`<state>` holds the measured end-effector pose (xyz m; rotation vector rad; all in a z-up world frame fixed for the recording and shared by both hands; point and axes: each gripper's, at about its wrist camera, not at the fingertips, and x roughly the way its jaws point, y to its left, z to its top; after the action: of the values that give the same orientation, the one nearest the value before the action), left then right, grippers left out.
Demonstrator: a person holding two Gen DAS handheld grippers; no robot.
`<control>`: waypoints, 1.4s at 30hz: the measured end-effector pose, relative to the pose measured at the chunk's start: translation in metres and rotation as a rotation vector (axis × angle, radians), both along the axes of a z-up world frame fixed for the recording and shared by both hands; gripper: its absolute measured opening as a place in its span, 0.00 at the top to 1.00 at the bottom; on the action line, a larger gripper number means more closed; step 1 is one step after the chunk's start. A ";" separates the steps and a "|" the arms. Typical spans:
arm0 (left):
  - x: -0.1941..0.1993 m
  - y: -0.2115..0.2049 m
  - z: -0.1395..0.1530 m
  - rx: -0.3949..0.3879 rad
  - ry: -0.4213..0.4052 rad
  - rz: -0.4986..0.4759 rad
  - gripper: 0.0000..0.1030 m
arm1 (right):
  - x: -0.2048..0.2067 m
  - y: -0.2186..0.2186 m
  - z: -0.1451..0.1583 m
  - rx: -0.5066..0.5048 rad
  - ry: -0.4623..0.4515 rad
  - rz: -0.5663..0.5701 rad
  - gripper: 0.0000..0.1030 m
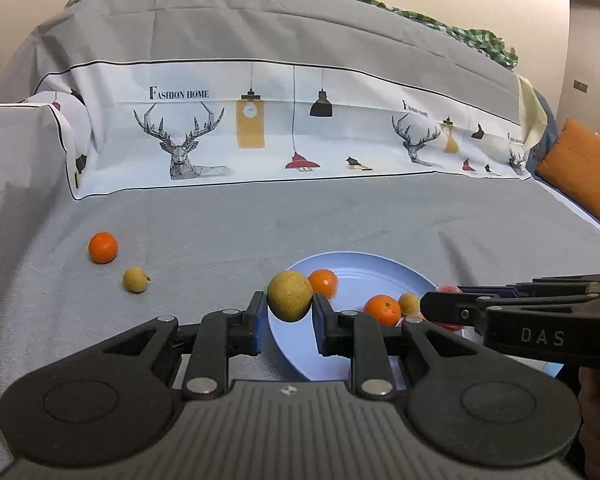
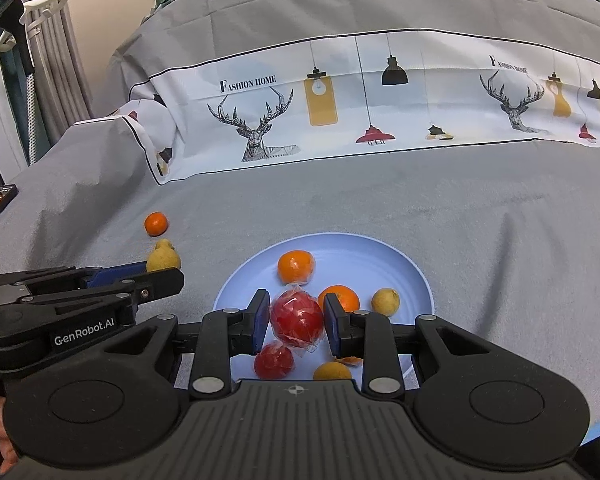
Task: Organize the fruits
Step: 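Carry the yellow fruit and red wrapped fruit over the blue plate with both tools, then open both tools to drop the fruits onto the blue plate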
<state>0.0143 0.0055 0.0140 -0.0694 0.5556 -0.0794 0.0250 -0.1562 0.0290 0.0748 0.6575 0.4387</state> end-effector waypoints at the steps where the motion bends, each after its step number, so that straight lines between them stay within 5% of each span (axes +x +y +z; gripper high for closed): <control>1: -0.001 0.001 0.000 -0.003 0.000 -0.002 0.74 | 0.000 -0.001 0.000 0.001 0.000 -0.003 0.70; 12: -0.001 0.006 -0.002 -0.020 0.003 0.006 0.74 | 0.006 -0.020 -0.001 0.028 -0.007 -0.144 0.70; 34: 0.005 -0.015 -0.015 0.025 -0.005 -0.084 0.71 | 0.009 -0.003 -0.007 -0.031 -0.001 -0.095 0.69; 42: 0.009 -0.007 -0.016 0.003 0.016 -0.044 0.58 | 0.008 0.003 -0.010 -0.068 -0.003 -0.100 0.44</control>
<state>0.0232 -0.0012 -0.0017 -0.0550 0.5734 -0.1207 0.0333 -0.1529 0.0188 0.0426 0.6618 0.3203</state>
